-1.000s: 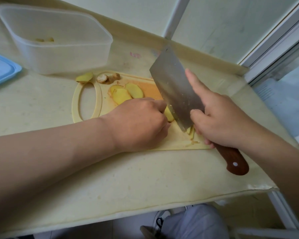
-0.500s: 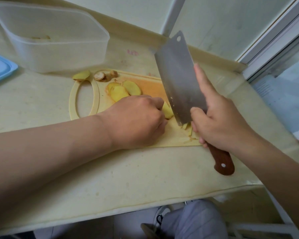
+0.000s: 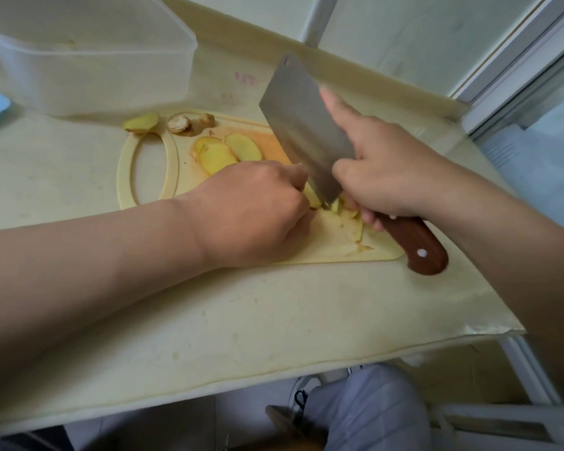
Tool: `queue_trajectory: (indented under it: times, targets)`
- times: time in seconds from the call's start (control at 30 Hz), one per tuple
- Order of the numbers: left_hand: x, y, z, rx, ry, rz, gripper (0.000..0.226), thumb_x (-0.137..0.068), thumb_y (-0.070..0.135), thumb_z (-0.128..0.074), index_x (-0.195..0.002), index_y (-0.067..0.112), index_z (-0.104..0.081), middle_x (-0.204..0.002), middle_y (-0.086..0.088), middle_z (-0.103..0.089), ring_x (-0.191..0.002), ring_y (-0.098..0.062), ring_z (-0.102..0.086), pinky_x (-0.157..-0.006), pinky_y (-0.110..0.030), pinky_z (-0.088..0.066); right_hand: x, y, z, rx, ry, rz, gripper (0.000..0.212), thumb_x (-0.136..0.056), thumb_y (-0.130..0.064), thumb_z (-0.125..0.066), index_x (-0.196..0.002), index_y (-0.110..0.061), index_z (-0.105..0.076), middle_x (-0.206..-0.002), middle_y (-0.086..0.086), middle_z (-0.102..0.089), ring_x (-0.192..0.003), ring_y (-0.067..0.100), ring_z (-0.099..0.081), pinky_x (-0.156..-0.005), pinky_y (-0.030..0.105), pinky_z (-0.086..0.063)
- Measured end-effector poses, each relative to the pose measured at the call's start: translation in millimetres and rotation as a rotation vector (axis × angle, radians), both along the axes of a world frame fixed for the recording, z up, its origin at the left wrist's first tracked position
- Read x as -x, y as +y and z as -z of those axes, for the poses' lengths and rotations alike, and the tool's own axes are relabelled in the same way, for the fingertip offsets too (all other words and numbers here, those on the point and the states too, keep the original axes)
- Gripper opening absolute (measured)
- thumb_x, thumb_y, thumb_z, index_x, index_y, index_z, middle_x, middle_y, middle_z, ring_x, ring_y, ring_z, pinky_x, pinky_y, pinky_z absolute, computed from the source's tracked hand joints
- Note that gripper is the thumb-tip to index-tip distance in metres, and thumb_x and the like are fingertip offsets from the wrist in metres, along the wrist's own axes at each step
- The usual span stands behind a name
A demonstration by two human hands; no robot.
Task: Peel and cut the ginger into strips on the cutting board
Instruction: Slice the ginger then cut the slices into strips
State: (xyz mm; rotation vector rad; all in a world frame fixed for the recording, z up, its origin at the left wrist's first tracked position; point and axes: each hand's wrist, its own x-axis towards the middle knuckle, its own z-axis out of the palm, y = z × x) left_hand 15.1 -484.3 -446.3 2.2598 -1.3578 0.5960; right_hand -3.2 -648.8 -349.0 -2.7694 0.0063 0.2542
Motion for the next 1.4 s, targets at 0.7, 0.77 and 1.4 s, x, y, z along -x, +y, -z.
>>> queue_trajectory:
  times: [0.7,0.77,1.4]
  targets:
    - [2,2,-3,-0.023,-0.004,-0.021,0.043,-0.095,0.029,-0.044,-0.072,0.003,-0.069,-0.079,-0.015,-0.062,-0.058,-0.038,-0.059,-0.050,-0.042,-0.053,-4,14,-2,0.093,-0.025,-0.038,0.095,-0.091,-0.005,-0.039,-0.164,-0.050,0.000,-0.078,0.010,-0.069,-0.041,0.019,-0.066,-0.041,0.035,-0.057]
    - [3,2,-2,-0.023,0.002,-0.025,0.044,-0.096,0.030,-0.043,-0.072,0.003,-0.068,-0.079,-0.015,-0.062,-0.060,-0.038,-0.060,-0.051,-0.043,-0.053,-5,16,0,0.058,-0.063,-0.030,0.095,-0.090,-0.005,-0.039,-0.165,-0.048,0.000,-0.081,0.009,-0.068,-0.041,0.019,-0.066,-0.044,0.035,-0.059]
    - [-1,0,1,0.002,0.006,0.003,0.042,-0.096,0.026,-0.043,-0.071,0.004,-0.068,-0.075,-0.014,-0.060,-0.065,-0.038,-0.059,-0.059,-0.045,-0.054,8,-2,2,-0.030,-0.002,0.033,0.094,-0.094,-0.006,-0.042,-0.159,-0.062,-0.003,-0.067,0.012,-0.069,-0.042,0.024,-0.066,-0.039,0.032,-0.053]
